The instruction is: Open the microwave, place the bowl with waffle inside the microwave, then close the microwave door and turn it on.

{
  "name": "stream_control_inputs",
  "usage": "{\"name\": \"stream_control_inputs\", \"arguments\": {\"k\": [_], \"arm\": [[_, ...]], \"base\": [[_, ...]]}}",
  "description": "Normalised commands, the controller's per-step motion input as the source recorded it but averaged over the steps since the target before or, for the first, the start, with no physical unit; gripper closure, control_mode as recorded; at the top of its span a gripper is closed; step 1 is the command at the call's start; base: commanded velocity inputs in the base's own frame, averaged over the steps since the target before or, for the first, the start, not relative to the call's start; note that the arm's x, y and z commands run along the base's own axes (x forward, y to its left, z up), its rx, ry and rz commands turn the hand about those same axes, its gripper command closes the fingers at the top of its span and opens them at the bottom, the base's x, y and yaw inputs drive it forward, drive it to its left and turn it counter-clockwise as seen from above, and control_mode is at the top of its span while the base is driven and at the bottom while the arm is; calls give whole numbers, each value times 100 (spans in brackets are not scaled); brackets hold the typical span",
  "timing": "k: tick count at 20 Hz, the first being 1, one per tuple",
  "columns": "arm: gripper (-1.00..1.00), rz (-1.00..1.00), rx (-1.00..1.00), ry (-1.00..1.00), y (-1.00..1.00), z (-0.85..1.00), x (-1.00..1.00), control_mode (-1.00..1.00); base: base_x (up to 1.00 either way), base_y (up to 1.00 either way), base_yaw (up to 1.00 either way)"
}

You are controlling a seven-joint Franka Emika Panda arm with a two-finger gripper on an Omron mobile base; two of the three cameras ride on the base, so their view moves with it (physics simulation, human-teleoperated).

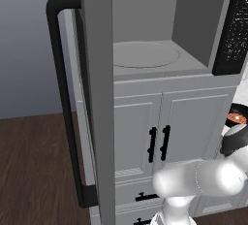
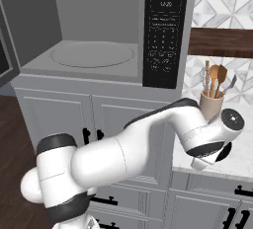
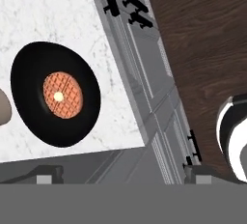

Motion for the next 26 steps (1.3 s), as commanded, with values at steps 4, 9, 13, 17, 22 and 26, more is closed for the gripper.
{"name": "stream_control_inputs", "arguments": {"k": [4, 9, 13, 17, 22, 26], "arm": [[-100, 6, 3, -2, -24, -39, 11, -100], [-100, 12, 1, -1, -4, -17, 17, -100], [-100, 15, 0, -1, 0, -16, 29, -100], [-100, 9, 0, 0, 0, -16, 36, -100], [-100, 0, 0, 0, -1, -8, 29, -100], [-100, 0, 0, 0, -9, -24, 23, -100]], "base": [[0, 0, 0], [0, 0, 0], [0, 0, 0], [0, 0, 0], [0, 0, 0], [0, 0, 0]]}}
